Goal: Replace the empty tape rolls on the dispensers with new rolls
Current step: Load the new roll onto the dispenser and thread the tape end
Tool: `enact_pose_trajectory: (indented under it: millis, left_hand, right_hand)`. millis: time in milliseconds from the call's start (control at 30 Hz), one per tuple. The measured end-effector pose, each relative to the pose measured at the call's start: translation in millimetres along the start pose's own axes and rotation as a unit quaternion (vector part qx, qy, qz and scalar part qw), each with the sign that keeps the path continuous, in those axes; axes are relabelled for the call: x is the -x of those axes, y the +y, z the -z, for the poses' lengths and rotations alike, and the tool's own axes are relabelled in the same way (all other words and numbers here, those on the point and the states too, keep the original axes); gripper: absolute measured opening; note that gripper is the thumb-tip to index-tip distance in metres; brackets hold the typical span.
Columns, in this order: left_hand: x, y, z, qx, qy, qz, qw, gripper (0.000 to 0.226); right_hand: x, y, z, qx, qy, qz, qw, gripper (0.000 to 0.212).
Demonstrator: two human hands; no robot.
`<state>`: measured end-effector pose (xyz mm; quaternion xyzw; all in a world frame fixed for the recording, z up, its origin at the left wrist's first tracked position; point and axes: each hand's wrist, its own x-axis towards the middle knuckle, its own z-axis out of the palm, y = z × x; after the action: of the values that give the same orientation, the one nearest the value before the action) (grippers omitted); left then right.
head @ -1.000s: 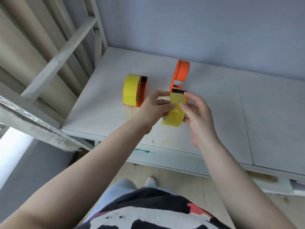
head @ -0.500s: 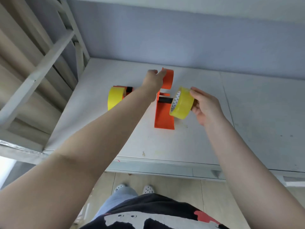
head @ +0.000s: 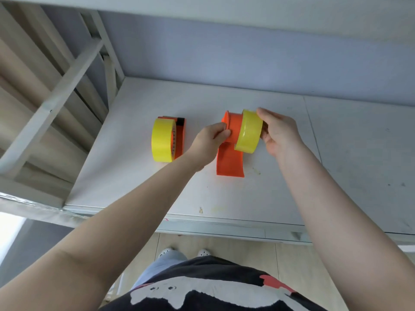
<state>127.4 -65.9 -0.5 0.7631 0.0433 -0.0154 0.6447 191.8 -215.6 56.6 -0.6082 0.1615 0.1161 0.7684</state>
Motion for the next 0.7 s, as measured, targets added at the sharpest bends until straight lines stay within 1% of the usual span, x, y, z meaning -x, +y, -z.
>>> enact_pose_trajectory:
  millis: [100,167,233,300,367,433,500,567,633,700]
  left_hand:
    - [8,-5,2,-0.022,-0.044,-0.027,0.998,0.046]
    - [10,-8,4,0.007,-0.041,-0.014,0.999,0.049]
    - [14,-7,3,0.062,-0.042,0.012,0.997,0.045]
    - [19,-2,0,0.108,-0.034,0.029,0.993,0.040]
    - [20,1,-4,0.125,-0.028,0.035,0.991,0.043]
    - [22,4,-9,0.129,-0.034,0.050,0.990,0.049]
    - [24,2,-13,0.118,-0.049,0.073,0.989,0.057]
    - [30,-1,-18,0.124,-0.045,0.086,0.988,0.049]
    - [35,-4,-22,0.161,-0.043,0.104,0.981,0.038]
    - [40,-9,-24,0.198,-0.037,0.126,0.971,0.031]
  right_hand:
    - [0,1,-3,0.032,-0.016,-0.003,0.999,0.003]
    - [1,4,-5,0.037,-0.024,-0.007,0.999,0.003]
    - [3,10,-7,0.054,-0.025,-0.004,0.998,0.015]
    - [6,17,-7,0.118,-0.012,0.023,0.993,0.020]
    - [5,21,-4,0.178,0.005,0.060,0.982,0.021]
    - [5,23,-1,0.202,-0.003,0.085,0.976,0.026]
    - [9,27,-1,0.231,-0.028,0.103,0.967,0.027]
    - [13,37,-2,0.264,-0.043,0.116,0.957,0.023]
    - [16,47,1,0.307,-0.037,0.145,0.940,0.019]
    - [17,55,8,0.336,-0.049,0.159,0.927,0.019]
